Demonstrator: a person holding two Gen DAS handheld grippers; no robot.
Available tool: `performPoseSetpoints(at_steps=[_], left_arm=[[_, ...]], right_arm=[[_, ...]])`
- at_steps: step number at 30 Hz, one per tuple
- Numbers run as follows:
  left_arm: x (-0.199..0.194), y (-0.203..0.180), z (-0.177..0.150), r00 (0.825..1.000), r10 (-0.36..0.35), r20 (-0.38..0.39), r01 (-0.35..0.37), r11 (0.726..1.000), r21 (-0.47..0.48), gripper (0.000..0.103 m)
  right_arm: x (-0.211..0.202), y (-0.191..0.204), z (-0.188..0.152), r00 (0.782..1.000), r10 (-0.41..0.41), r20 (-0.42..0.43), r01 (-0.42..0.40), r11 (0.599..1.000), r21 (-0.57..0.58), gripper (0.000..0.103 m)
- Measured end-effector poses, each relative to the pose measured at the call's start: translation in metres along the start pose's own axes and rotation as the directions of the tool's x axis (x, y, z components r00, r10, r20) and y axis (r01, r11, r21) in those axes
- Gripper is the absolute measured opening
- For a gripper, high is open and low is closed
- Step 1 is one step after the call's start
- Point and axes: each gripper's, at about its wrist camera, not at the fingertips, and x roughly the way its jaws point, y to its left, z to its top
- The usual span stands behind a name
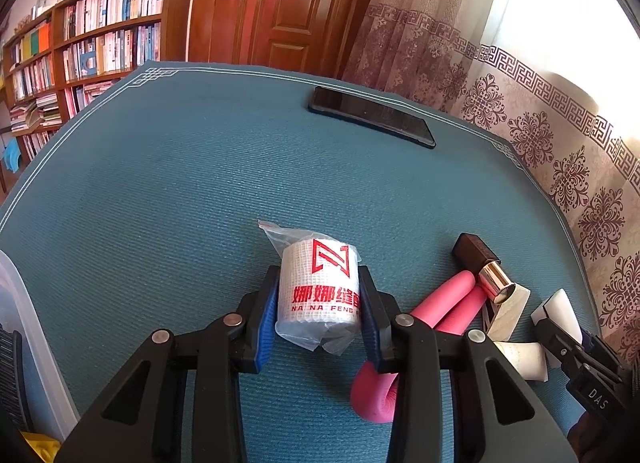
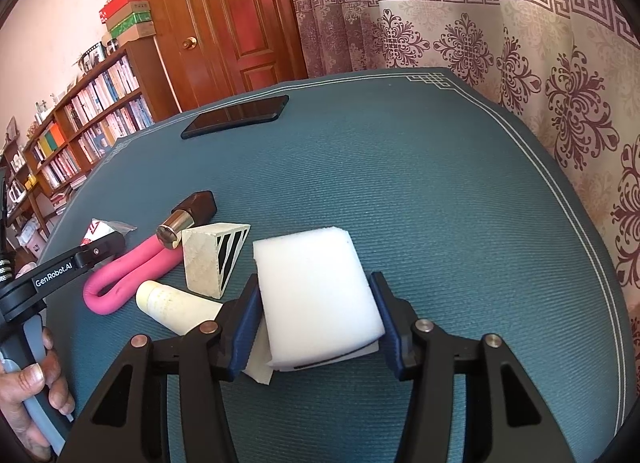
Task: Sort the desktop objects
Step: 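Close the left tool on the bandage roll while the right tool grasps the foam block, then carry bandage roll in left tool while right tool carries foam block to bowl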
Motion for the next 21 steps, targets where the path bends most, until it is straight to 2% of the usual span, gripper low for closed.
performPoseSetpoints(at_steps=[5,9,14,21], left_arm=[[-0.011,0.006,-0.002,0.999,-0.006,0.039,0.007,0.999,-0.035,0.038],[-0.018,-0.001,-0.003,0.997,0.011,0.07,-0.011,1.0,-0.005,0.038],[-0.017,-0.007,-0.002,0.997,0.021,0.073,-0.023,0.999,0.022,0.038],[-0.019,-0.006,-0.002,0.995,0.04,0.089,-0.041,0.999,0.012,0.038]], right_arm=[[0.0,-0.002,0.0,1.0,-0.003,0.003,0.003,1.0,0.004,0.054],[-0.002,-0.005,0.0,1.0,0.002,0.006,-0.002,1.0,0.013,0.053],[-0.002,-0.006,0.0,1.0,0.012,0.005,-0.012,1.0,0.023,0.053],[-0.006,-0.01,-0.001,0.999,0.037,0.01,-0.038,0.998,0.053,0.053]])
